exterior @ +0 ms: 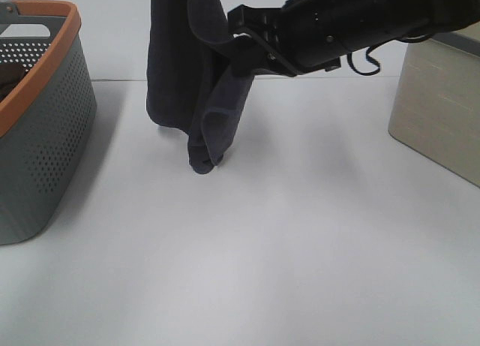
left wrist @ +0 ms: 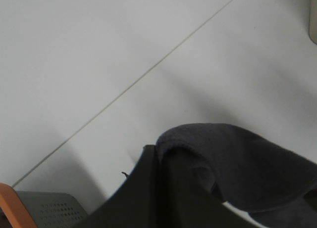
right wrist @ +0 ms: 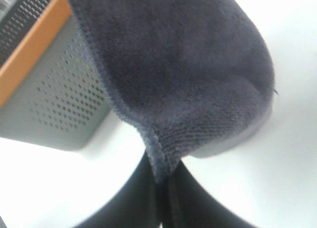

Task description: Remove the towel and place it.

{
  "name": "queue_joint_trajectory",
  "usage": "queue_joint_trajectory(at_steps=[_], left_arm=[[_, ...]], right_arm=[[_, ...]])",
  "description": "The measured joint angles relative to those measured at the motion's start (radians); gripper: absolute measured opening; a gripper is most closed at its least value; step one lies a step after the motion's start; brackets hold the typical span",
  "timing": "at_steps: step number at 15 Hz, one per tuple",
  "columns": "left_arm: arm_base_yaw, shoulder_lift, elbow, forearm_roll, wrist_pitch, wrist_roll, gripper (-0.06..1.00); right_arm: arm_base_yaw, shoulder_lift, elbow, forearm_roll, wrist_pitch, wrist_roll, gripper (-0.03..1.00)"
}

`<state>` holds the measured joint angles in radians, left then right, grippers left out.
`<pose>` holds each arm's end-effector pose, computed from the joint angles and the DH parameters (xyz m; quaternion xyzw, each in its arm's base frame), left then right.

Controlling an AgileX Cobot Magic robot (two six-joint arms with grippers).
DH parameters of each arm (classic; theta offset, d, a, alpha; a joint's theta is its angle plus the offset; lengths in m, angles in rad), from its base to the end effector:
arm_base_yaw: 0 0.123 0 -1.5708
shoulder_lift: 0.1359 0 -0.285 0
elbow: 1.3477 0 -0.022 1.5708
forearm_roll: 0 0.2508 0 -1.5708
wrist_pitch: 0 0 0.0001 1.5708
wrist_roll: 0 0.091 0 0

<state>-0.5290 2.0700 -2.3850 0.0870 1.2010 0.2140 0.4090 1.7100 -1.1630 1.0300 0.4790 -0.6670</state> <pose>0.3961 -0.2230 0.4059 0.3353 0.8627 -0.0161 0.3783 0.3294 0.1821 0.2505 -0.1277 0.8871 0.3139 0.3134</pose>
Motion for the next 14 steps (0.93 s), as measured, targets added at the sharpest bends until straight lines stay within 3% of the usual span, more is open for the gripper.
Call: queue_joint_trajectory(at_steps=[2,5,7,8,14], left_arm=[[0.0,0.0,0.0,0.0,0.015,0.0,0.0],[0.0,0.0,0.0,-0.001,0.015,-0.013,0.0],[0.0,0.0,0.0,-0.002,0.015,-0.049,0.0],[0.0,0.0,0.0,-0.003,0.015,-0.07,0.0],[0.0,-0.073,0.078,-0.017,0.016,-0.173,0.0]], right_arm=[[-0.001,-0.062,-0.009,-0.366,0.103,0.282,0.0],[-0.001,-0.135,-0.111,-0.689,0.357,0.466,0.0],[-0.001,-0.141,-0.192,-0.802,0.508,0.48,0.0],[-0.001,-0.141,-0.224,-0.842,0.537,0.486,0.0],[-0.001,-0.141,-0.296,-0.934,0.593,0.54,0.0]])
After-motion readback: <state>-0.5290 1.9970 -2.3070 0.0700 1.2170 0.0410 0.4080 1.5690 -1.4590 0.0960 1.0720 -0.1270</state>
